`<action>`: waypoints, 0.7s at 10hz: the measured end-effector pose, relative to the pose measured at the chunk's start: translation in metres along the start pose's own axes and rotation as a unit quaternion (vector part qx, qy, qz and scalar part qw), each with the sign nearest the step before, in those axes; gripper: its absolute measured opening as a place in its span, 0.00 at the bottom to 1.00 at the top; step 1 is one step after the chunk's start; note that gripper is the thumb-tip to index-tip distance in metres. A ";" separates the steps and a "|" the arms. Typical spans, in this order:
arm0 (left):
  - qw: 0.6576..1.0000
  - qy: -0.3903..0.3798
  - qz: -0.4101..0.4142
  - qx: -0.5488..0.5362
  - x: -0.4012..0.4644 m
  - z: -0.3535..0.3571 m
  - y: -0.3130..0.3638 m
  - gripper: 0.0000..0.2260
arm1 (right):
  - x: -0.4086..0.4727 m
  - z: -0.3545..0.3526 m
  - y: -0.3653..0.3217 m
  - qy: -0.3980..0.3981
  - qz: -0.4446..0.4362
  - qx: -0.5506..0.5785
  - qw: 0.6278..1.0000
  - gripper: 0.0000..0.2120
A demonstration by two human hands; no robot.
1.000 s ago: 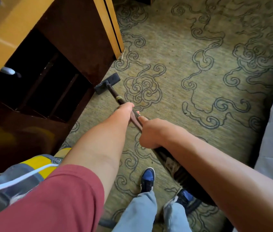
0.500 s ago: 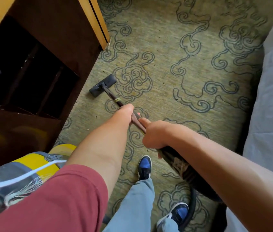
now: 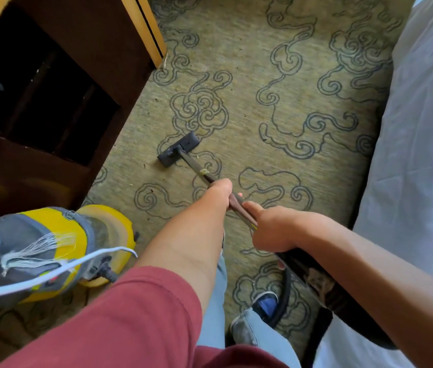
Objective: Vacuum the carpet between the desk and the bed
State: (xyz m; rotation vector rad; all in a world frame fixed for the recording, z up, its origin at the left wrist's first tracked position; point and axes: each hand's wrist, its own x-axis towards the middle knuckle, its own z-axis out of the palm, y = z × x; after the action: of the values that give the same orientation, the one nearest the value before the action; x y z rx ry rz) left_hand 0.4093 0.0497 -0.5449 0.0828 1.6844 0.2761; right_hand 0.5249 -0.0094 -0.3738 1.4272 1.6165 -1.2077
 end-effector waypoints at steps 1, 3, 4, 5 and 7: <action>0.999 -0.002 0.010 0.037 -0.032 0.028 -0.040 0.14 | -0.021 0.033 0.031 -0.001 0.008 -0.003 1.000 0.41; 0.993 -0.015 -0.002 0.119 -0.054 0.071 -0.098 0.16 | -0.060 0.078 0.089 -0.015 -0.001 -0.005 1.000 0.40; 0.991 -0.015 -0.020 0.134 -0.063 0.098 -0.123 0.11 | -0.078 0.098 0.113 -0.017 0.010 0.003 1.000 0.42; 0.993 0.005 -0.046 0.110 -0.067 0.115 -0.142 0.14 | -0.091 0.113 0.131 -0.022 0.019 -0.001 1.000 0.42; 0.996 0.051 -0.024 0.062 -0.058 0.129 -0.157 0.18 | -0.099 0.117 0.143 -0.021 0.004 0.006 1.000 0.41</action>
State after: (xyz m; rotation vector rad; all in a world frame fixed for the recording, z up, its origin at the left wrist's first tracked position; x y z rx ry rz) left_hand 0.5607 -0.0971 -0.5389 0.1220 1.8013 0.1404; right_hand 0.6716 -0.1577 -0.3563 1.4044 1.5763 -1.2379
